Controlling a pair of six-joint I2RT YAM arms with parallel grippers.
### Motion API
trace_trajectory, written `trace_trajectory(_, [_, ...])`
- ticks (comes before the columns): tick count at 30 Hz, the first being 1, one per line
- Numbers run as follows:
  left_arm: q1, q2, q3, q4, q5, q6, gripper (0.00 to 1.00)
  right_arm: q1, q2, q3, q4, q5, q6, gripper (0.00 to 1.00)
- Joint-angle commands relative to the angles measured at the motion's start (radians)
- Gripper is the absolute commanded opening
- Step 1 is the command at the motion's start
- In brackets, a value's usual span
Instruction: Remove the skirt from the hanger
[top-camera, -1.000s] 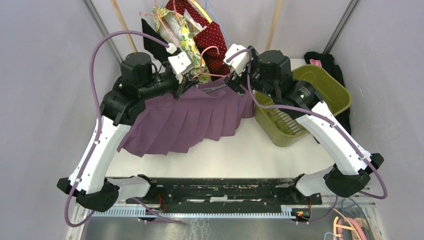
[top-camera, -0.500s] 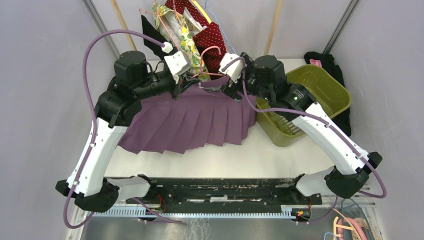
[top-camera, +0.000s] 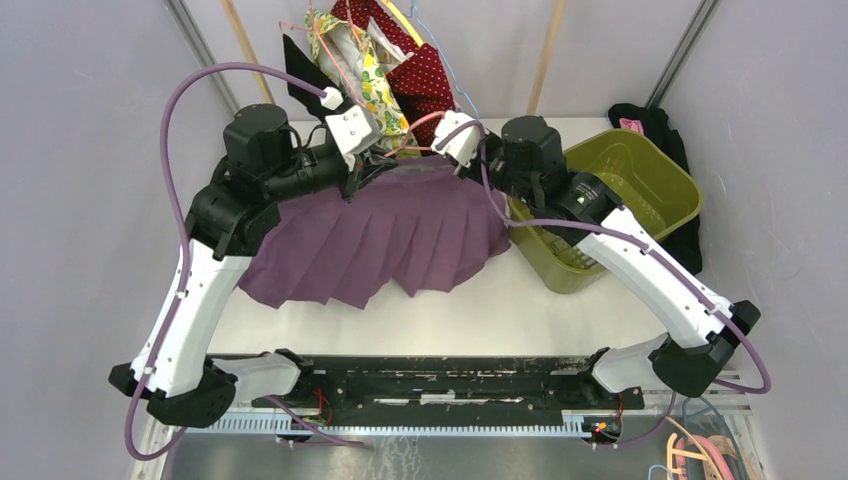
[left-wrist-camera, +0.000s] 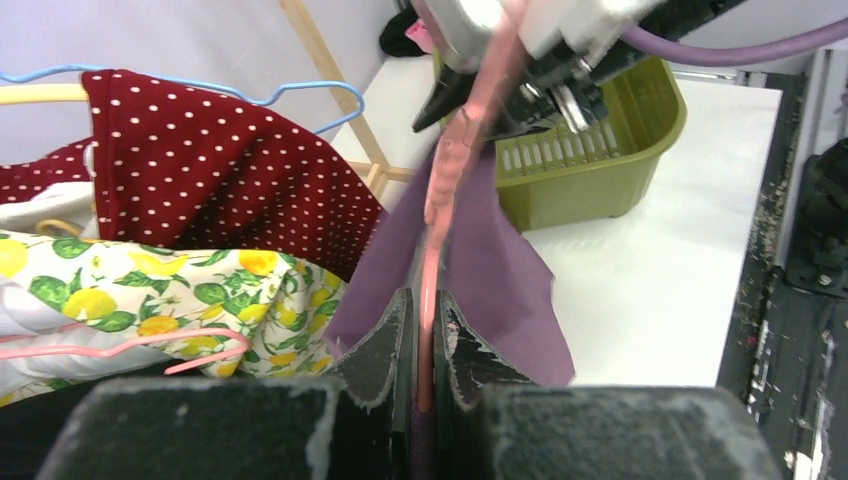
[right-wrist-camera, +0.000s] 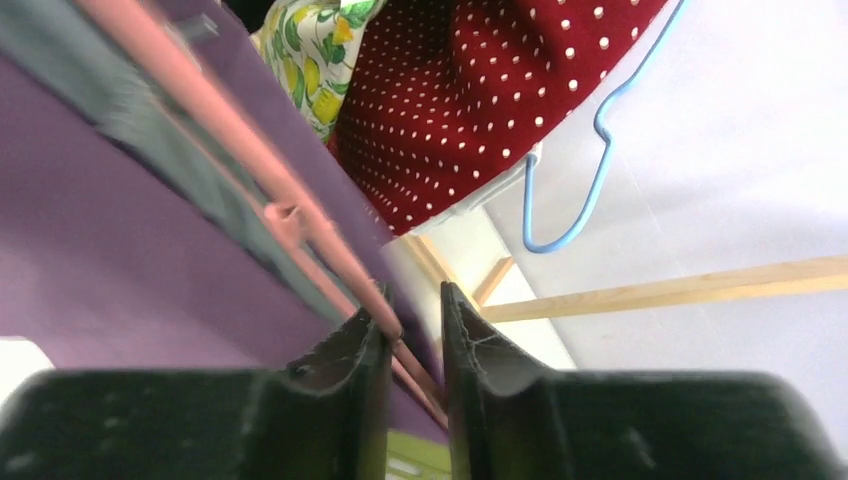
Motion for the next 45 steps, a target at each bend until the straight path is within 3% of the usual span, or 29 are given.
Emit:
trace_trajectory(1, [-0.002,-0.074,0.061,0.137,0.034,0.008,0.03,-0.011,-0.007,-0.017,0.011,0.070,-0.007,0.04])
trace_trajectory(9, [-0.002,-0.076,0.053,0.137,0.029,0.013,0.03,-0.011,-0.009,-0.014,0.028,0.035,0.021,0.01])
trace_trajectory(14, [-0.002,-0.078,0.049,0.137,0.019,0.016,0.03,-0.011,-0.027,-0.050,0.108,0.099,0.025,0.02])
trace_trajectory(16, [-0.003,-0.077,0.048,0.137,0.013,0.015,0.03,-0.011,-0.037,-0.074,0.159,0.173,0.011,0.27])
trace_trajectory(17, [-0.002,-0.076,0.047,0.136,0.009,0.016,0.03,-0.011,-0.040,-0.079,0.178,0.209,0.003,0.47])
trace_trajectory(18, [-0.003,-0.074,0.046,0.137,0.001,0.016,0.03,-0.011,-0.042,-0.080,0.192,0.238,0.000,0.60])
trace_trajectory(20, [-0.002,-0.066,0.046,0.136,-0.028,0.012,0.03,-0.014,-0.050,-0.073,0.209,0.271,0.012,0.76])
trace_trajectory(22, [-0.002,-0.058,0.046,0.137,-0.066,0.010,0.03,-0.023,-0.067,-0.070,0.226,0.262,0.041,0.84])
trace_trajectory(29, [-0.002,-0.031,0.046,0.135,-0.139,0.015,0.03,-0.024,-0.065,0.007,0.140,0.140,0.078,0.87])
trace_trajectory(33, [-0.002,-0.001,0.066,0.140,-0.201,-0.003,0.03,-0.024,-0.069,0.040,0.089,-0.013,0.102,0.85])
trace_trajectory(39, [-0.005,0.030,0.065,0.167,-0.225,-0.012,0.03,-0.024,-0.066,0.095,-0.003,-0.191,0.113,0.85])
trace_trajectory(45, [-0.010,0.049,0.068,0.174,-0.229,-0.018,0.03,-0.023,-0.073,0.111,-0.013,-0.271,0.140,0.84])
